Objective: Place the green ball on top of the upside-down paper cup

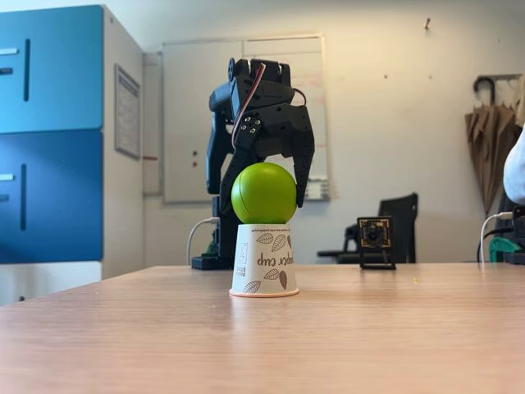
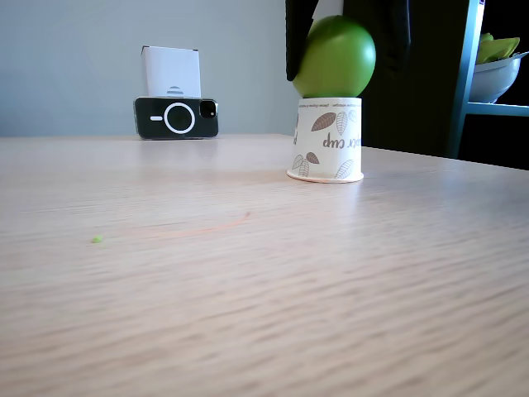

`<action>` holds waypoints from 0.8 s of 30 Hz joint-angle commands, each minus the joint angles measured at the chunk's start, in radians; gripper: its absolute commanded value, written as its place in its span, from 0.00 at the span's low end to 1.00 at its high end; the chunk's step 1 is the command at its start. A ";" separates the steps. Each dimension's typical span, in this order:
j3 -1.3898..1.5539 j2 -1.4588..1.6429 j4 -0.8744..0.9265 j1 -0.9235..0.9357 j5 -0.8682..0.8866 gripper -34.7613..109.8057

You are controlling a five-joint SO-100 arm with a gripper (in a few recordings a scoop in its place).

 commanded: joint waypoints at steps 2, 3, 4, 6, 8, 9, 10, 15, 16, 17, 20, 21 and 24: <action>-0.029 0.031 -0.011 -0.003 0.000 0.61; -0.029 0.035 -0.011 -0.003 0.000 0.61; -0.029 0.040 -0.012 -0.003 0.000 0.61; -0.029 0.054 -0.018 -0.003 0.000 0.61; -0.029 0.077 -0.029 -0.005 0.000 0.62; -0.029 0.091 -0.038 -0.006 0.000 0.62; -0.029 0.107 -0.046 -0.008 0.000 0.63; -0.029 0.225 -0.115 -0.034 0.003 0.64; -0.029 0.253 -0.127 -0.041 0.003 0.64; -0.029 0.278 -0.146 -0.048 0.003 0.64; -0.026 0.359 -0.198 -0.060 0.002 0.64; -0.018 0.393 -0.210 -0.060 -0.002 0.63; 0.058 0.511 -0.262 -0.034 -0.003 0.51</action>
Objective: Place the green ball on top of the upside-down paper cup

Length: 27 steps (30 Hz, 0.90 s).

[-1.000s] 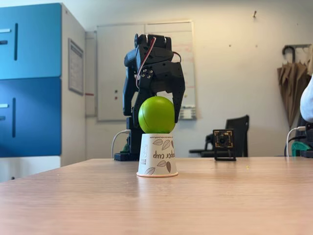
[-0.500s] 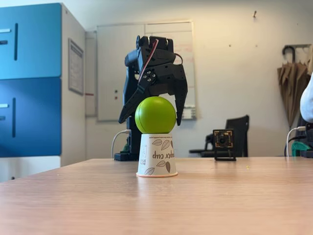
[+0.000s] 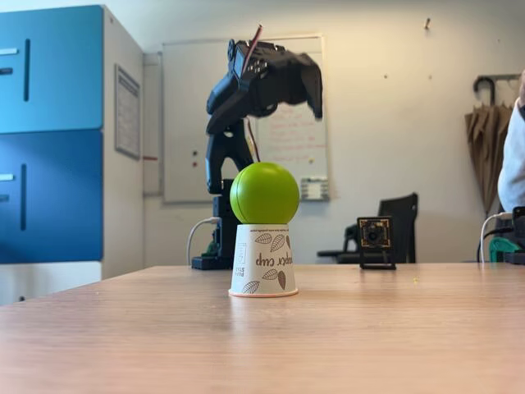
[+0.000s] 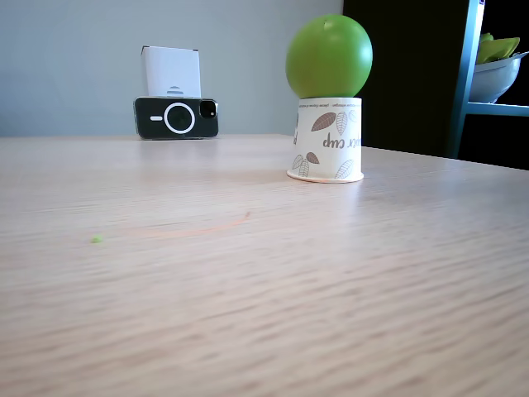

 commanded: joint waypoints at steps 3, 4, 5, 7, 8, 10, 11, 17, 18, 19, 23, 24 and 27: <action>0.190 0.253 -0.121 0.083 -0.002 0.47; 0.238 0.299 -0.123 0.106 -0.003 0.44; 0.285 0.342 -0.121 0.126 -0.003 0.41; 0.396 0.434 -0.110 0.164 -0.003 0.32; 0.456 0.486 -0.104 0.184 -0.003 0.27; 0.565 0.589 -0.058 0.232 -0.006 0.24; 0.615 0.640 -0.021 0.258 -0.015 0.24; 0.834 0.873 0.221 0.397 -0.239 0.24; 0.864 0.899 0.268 0.408 -0.272 0.24; 0.894 0.923 0.313 0.411 -0.293 0.24; 1.049 1.025 0.382 0.433 -0.376 0.24; 1.092 1.051 0.382 0.434 -0.380 0.24; 1.213 1.140 0.387 0.433 -0.403 0.24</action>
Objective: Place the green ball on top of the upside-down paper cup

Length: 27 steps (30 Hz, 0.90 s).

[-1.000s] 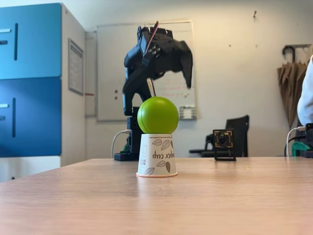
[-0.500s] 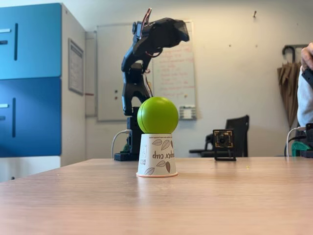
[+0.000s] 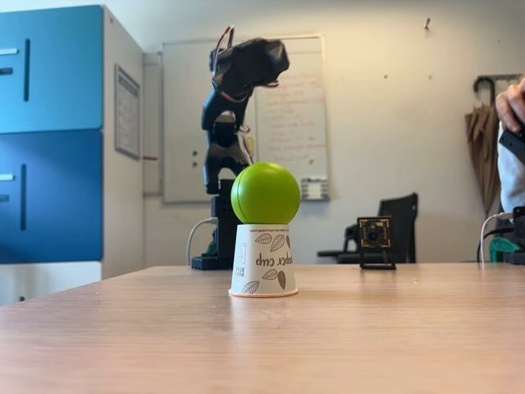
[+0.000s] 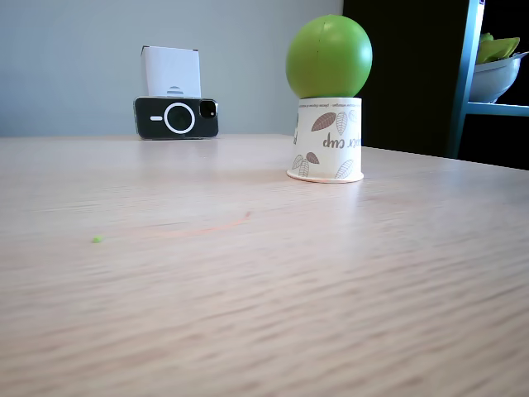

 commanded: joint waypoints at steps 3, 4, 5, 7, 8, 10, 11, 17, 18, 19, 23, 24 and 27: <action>0.161 0.132 0.035 0.006 -0.035 0.24; 0.190 0.150 0.046 0.005 -0.035 0.24; 0.221 0.170 0.048 0.002 -0.035 0.24; 0.284 0.218 0.049 0.002 -0.037 0.24; 0.307 0.249 0.063 0.000 -0.037 0.24; 0.307 0.265 0.124 0.005 -0.037 0.24; 0.307 0.265 0.141 0.005 -0.037 0.24; 0.307 0.265 0.143 0.006 -0.043 0.24; 0.307 0.265 0.143 0.006 -0.043 0.24; 0.307 0.265 0.143 0.006 -0.043 0.24; 0.307 0.265 0.143 0.006 -0.043 0.24; 0.307 0.265 0.143 0.006 -0.043 0.24; 0.307 0.265 0.143 0.006 -0.043 0.24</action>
